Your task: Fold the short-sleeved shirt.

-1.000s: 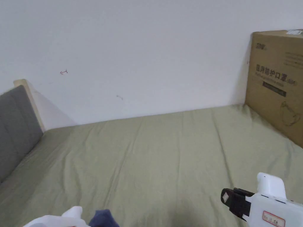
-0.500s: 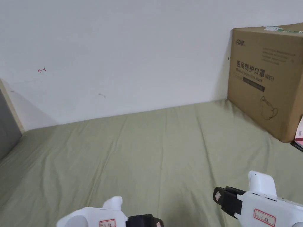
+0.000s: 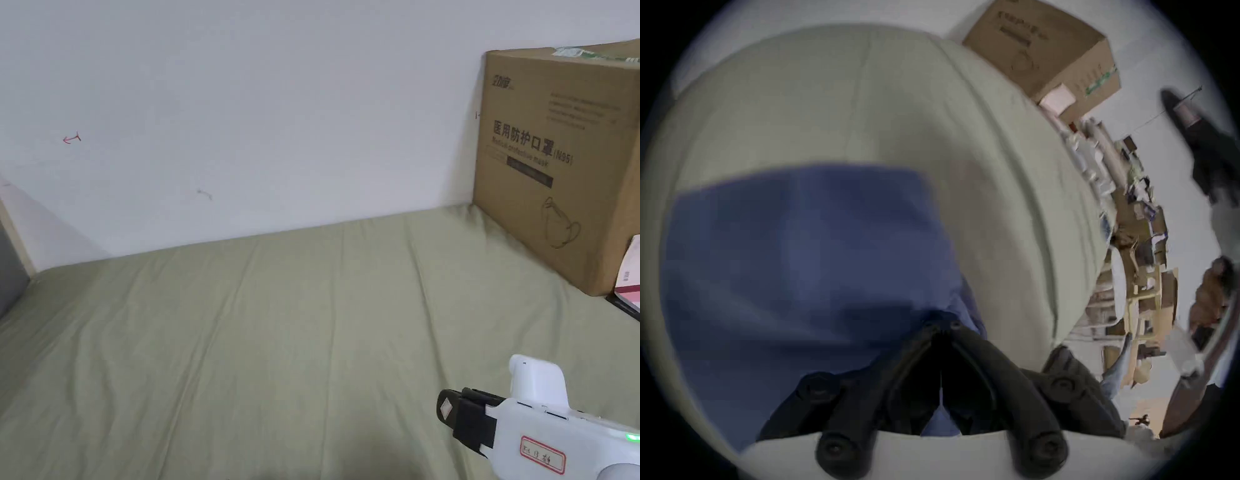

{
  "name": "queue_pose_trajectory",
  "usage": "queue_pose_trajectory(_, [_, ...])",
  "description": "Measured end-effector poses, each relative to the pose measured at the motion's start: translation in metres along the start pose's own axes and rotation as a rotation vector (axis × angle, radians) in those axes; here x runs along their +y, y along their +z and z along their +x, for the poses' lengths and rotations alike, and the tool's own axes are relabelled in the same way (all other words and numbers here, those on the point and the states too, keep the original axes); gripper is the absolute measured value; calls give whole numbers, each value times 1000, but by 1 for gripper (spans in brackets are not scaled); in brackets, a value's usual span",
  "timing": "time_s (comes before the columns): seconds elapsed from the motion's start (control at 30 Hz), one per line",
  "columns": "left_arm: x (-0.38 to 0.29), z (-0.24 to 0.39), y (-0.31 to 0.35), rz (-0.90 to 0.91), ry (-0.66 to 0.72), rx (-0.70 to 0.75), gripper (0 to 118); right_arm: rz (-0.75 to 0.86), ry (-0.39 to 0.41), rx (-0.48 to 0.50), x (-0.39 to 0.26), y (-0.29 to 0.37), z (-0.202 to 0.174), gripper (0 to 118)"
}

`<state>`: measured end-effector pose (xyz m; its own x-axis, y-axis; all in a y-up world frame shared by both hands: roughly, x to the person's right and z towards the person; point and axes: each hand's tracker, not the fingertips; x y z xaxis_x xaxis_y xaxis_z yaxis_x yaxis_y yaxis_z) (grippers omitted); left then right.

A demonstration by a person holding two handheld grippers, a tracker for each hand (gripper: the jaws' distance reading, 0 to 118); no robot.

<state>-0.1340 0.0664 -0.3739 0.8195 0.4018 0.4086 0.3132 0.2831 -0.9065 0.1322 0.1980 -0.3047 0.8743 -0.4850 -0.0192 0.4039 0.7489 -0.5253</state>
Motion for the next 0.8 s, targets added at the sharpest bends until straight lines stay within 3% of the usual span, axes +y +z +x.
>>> queue_pose_trajectory(0.07, [-1,-5,-9,27,2,-12,0,-4,1,-3,0,1,0,0])
queue_pose_trajectory(0.17, [0,-18,-3,77,135,-123,0,-6,-3,1,-1,3,0,0])
queue_pose_trajectory(0.23, [-3,-16,11,116,116,-135,0,-14,-4,6,-2,4,0,0])
queue_pose_trajectory(0.4, [-3,7,117,550,-22,-88,0,38,31,55,3,21,-15,0])
queue_pose_trajectory(0.6, [-10,48,258,1055,-199,204,0,266,154,93,43,65,-63,0])
queue_pose_trajectory(0.7, [-22,66,290,1206,-242,317,0,394,264,114,59,87,-93,0])
queue_pose_trajectory(0.8, [-29,82,299,1265,-210,540,0,505,376,98,60,105,-120,0])
